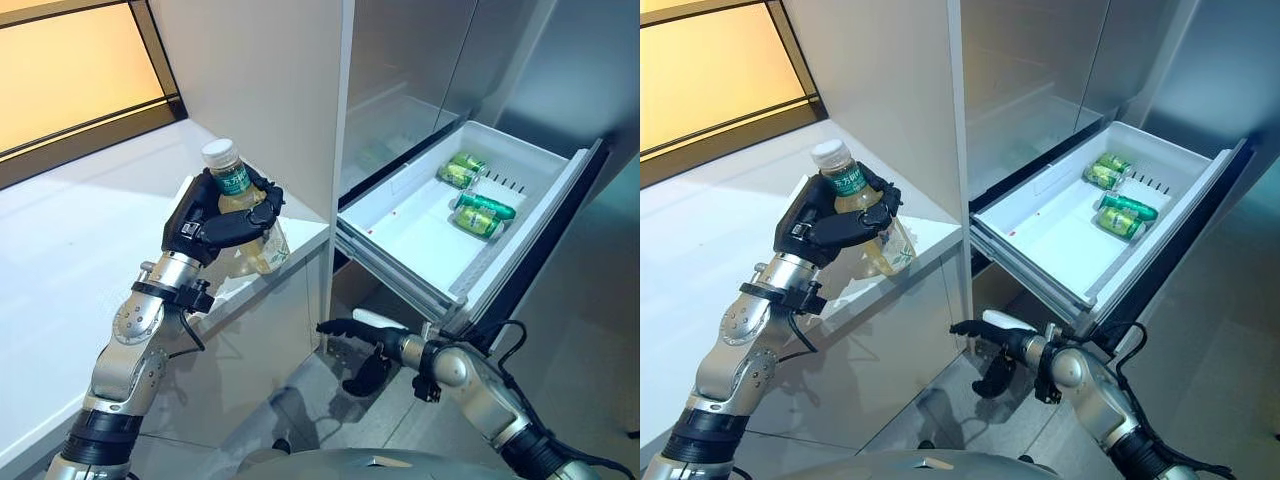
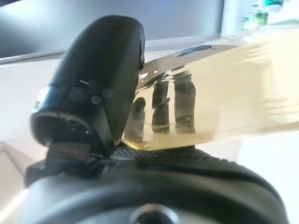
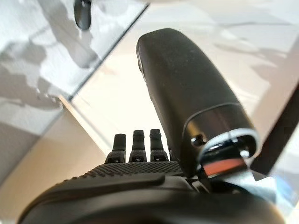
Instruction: Put drinks into fridge and close the fridge
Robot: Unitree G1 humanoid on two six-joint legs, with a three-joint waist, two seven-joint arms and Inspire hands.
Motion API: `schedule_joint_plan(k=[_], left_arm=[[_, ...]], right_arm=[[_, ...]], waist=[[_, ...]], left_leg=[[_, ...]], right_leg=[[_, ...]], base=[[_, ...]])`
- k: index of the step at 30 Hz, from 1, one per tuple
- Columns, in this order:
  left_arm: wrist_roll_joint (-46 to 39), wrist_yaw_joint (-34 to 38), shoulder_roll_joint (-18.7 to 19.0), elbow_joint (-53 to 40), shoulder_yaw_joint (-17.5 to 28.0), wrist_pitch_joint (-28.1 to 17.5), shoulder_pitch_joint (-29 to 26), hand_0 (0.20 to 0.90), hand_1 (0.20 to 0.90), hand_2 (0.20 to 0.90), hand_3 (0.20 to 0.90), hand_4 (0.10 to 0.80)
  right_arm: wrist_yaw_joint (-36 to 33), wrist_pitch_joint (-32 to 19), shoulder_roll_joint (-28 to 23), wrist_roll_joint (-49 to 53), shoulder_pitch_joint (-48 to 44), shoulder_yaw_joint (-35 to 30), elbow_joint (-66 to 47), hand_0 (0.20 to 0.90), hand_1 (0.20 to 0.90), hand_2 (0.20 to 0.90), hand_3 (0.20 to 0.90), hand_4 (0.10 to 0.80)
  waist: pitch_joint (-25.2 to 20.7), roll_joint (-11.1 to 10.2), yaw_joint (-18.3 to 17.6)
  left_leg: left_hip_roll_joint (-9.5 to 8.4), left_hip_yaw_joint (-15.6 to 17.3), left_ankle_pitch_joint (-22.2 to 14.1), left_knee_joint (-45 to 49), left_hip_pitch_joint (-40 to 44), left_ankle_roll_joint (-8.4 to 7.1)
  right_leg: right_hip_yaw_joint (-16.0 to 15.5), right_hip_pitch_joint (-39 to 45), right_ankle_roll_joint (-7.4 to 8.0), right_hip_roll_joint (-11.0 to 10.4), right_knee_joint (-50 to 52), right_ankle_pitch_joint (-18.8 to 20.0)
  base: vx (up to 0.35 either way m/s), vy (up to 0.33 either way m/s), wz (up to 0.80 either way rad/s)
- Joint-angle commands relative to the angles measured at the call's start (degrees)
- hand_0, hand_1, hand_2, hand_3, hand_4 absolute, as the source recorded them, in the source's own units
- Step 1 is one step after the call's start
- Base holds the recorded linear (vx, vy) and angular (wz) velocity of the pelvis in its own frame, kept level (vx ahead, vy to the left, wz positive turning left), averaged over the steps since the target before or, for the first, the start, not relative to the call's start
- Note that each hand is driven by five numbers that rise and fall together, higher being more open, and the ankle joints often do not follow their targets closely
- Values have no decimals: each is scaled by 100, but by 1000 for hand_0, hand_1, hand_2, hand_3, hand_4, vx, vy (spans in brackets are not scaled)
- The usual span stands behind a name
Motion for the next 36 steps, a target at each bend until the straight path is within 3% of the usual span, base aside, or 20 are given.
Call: schedule_joint_plan(k=[1,19,26,31,36], left_arm=[[-737,-217,198,-935,494,-1288,-922,300,300,300,200,100],[-634,-788,421,-1134,752,-1282,-1023,300,300,300,200,100],[-694,-1106,429,-1168,869,-1329,-912,300,300,300,200,100],[-608,-1163,463,-1163,892,-1446,-838,300,300,300,200,100],[-455,-995,557,-1162,963,-1531,-841,300,300,300,200,100]], right_arm=[[-64,-324,-99,707,-657,-224,-846,900,900,900,900,800],[107,-535,-167,3732,-1315,-1050,-2424,900,900,900,900,800],[-209,-510,-42,4763,-1267,-1397,-2695,900,900,900,900,800],[-716,-795,110,5064,-1151,-1589,-2735,900,900,900,900,800],[-695,-732,144,5193,-1094,-1690,-2825,900,900,900,900,800]], waist=[[-336,-26,-77],[-448,-29,-54],[-487,-21,-70],[-509,2,-102],[-524,19,-132]], left_leg=[[-636,-385,-251,11,-121,495],[-649,-388,-245,11,-187,482],[-643,-367,-251,11,-204,486],[-630,-332,-265,11,-201,495],[-625,-306,-263,11,-215,491]], right_leg=[[139,-99,-91,276,177,13],[129,-186,-70,271,199,32],[136,-221,-65,273,204,38],[150,-233,-62,276,200,43],[159,-252,-58,282,191,52]], base=[[0,0,0],[0,0,0],[0,0,0],[0,0,0],[0,0,0]])
